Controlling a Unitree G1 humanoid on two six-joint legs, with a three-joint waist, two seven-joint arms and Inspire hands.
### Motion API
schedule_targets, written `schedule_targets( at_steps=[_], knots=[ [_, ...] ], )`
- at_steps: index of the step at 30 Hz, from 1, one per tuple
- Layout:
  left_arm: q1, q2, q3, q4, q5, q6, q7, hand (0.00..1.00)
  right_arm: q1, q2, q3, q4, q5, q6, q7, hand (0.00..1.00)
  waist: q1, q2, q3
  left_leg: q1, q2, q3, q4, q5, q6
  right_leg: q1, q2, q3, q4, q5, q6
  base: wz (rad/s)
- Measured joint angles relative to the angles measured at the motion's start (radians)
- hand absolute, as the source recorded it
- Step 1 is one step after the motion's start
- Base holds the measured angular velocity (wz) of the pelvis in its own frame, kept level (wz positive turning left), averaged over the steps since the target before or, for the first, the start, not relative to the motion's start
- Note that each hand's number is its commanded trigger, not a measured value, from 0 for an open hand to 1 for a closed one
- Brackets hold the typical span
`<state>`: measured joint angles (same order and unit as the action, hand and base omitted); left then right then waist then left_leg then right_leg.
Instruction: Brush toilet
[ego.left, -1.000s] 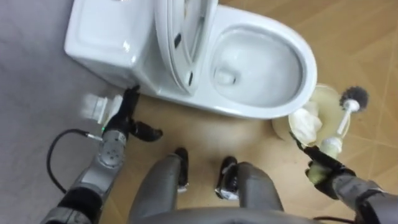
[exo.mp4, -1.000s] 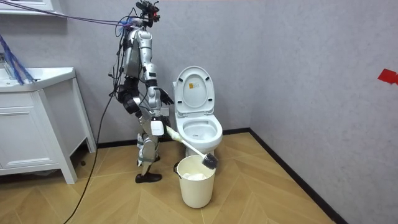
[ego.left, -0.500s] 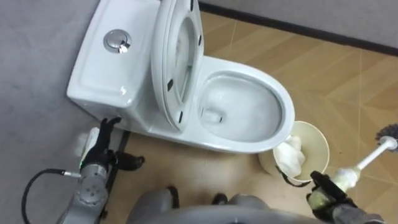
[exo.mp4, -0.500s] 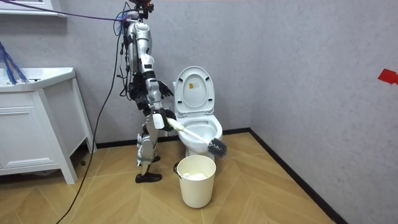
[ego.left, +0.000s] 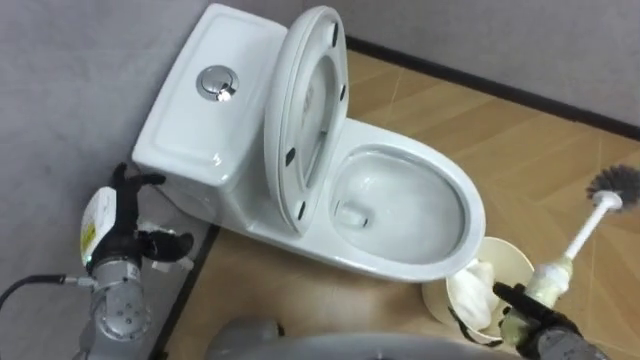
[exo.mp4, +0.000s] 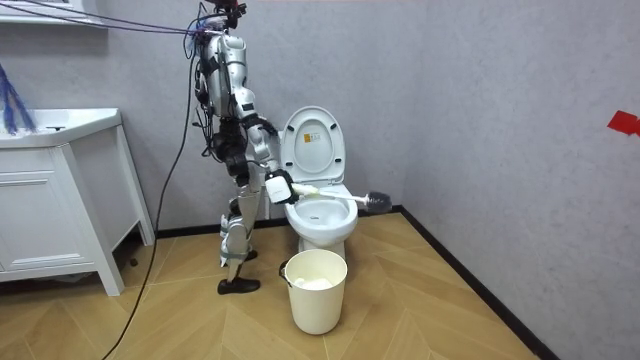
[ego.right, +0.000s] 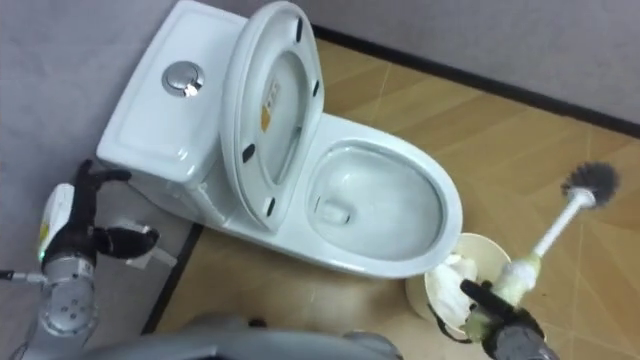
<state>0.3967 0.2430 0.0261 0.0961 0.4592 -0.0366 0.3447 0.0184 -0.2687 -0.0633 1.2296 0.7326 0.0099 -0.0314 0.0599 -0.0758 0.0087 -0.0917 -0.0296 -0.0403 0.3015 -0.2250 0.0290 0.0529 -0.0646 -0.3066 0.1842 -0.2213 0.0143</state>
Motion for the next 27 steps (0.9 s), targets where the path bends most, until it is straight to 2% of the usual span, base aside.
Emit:
schedule_targets(
  at_steps=[3,5,9,12,19,22,27],
  knots=[
    [-0.003,0.0,0.001,-0.077,0.037,-0.071,0.048,0.0,-0.008,0.01,0.042,-0.001,-0.065,-0.017,0.0,1.0,0.003,0.001,0.0003,0.011,-0.002,-0.018,0.0,0.0,0.0,0.02,-0.001,-0.016,-0.001,0.0,0.0,0.15],
    [-0.004,0.0,0.0,-0.103,0.065,-0.096,0.073,0.0,-0.009,0.013,0.042,-0.006,-0.114,-0.023,-0.001,1.0,0.003,0.005,0.0002,0.018,-0.002,-0.026,-0.002,0.0,0.0,0.028,-0.002,-0.025,-0.001,0.0,0.001,0.15],
    [-0.004,0.0,-0.001,-0.121,0.179,-0.117,0.108,0.0,-0.009,0.013,0.043,-0.005,-0.237,-0.054,0.0,1.0,0.011,0.013,-0.0037,0.028,-0.002,-0.03,-0.012,0.0,-0.003,0.034,-0.001,-0.026,0.0,0.0,0.001,0.0],
    [-0.004,0.001,-0.003,-0.135,0.212,-0.126,0.111,0.0,-0.006,0.009,0.058,0.018,-0.302,-0.062,0.002,1.0,0.025,0.017,-0.006,0.03,-0.002,-0.027,-0.011,0.001,-0.004,0.035,0.001,-0.025,0.001,0.0,0.001,-0.03],
    [-0.004,0.014,-0.041,-0.151,0.213,-0.137,0.103,0.0,-0.018,-0.007,0.103,0.023,-0.526,-0.062,0.038,1.0,0.027,0.017,-0.0064,0.028,0.0,-0.025,-0.006,0.002,-0.006,0.03,0.0,-0.028,0.004,0.0,0.001,0.0],
    [-0.007,0.014,-0.069,-0.13,0.212,-0.137,0.068,0.0,-0.034,-0.007,0.119,0.021,-0.614,-0.062,0.061,1.0,0.024,0.013,-0.0045,0.033,0.001,-0.018,-0.01,0.002,-0.005,0.034,-0.002,-0.025,0.004,0.0,0.001,-0.02],
    [-0.025,0.02,-0.127,-0.086,0.23,-0.121,-0.042,0.0,-0.048,-0.008,0.123,0.014,-0.759,-0.063,0.094,1.0,0.023,0.004,-0.0013,0.002,0.001,-0.025,0.006,0.001,-0.004,0.013,-0.003,-0.029,0.005,0.0,0.001,0.03]
  ],
)
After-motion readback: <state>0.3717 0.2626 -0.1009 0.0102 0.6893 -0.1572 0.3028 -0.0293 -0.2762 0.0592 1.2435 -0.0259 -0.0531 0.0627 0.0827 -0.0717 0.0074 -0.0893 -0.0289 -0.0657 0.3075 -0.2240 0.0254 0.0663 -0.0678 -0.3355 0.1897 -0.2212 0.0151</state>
